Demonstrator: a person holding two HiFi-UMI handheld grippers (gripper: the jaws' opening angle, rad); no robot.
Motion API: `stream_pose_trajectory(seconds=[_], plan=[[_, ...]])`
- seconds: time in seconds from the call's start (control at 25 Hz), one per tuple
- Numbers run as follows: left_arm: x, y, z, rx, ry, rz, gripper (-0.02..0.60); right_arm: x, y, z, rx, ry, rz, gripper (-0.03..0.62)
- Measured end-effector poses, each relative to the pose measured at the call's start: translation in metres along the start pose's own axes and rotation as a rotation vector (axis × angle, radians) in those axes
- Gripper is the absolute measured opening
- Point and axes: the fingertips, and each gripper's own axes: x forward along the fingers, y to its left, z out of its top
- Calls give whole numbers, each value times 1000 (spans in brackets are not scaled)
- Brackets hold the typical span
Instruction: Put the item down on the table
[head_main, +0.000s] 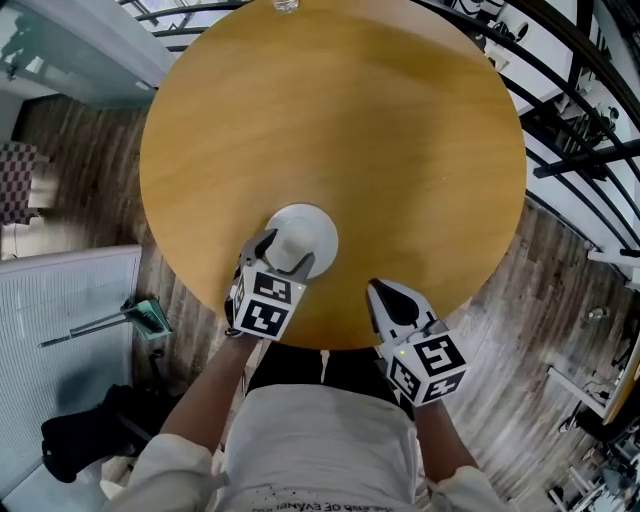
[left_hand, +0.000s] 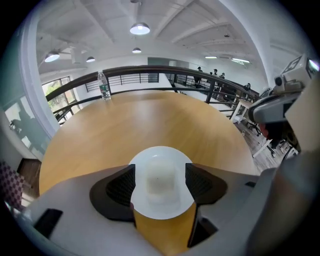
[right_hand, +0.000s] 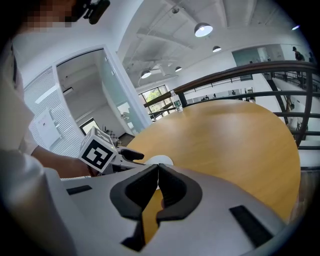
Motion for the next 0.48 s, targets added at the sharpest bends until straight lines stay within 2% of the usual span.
stream_pose_trajectory(seconds=[0.12,0.2,0.24,0.32,0.4,0.48], plan=[[-19,2,0,-12,-47,17,314,-1,11,6,-34,-1,17,25],[-34,5,1,-17,-82,35,270,-3,20,9,-60,3,29,26],[-43,5,2,-21,-104,45,242,-4,24,10,-74,5,35,26],[-66,3,8,-25,-154,62,123,-6,34,13,-104,10,47,26],[-89,-2,14,-23,-206,66,65,-7,43,16,-132,16,58,26],[-113,-9,16,-33,-249,45,47,-9,54,18,-158,16,62,26]])
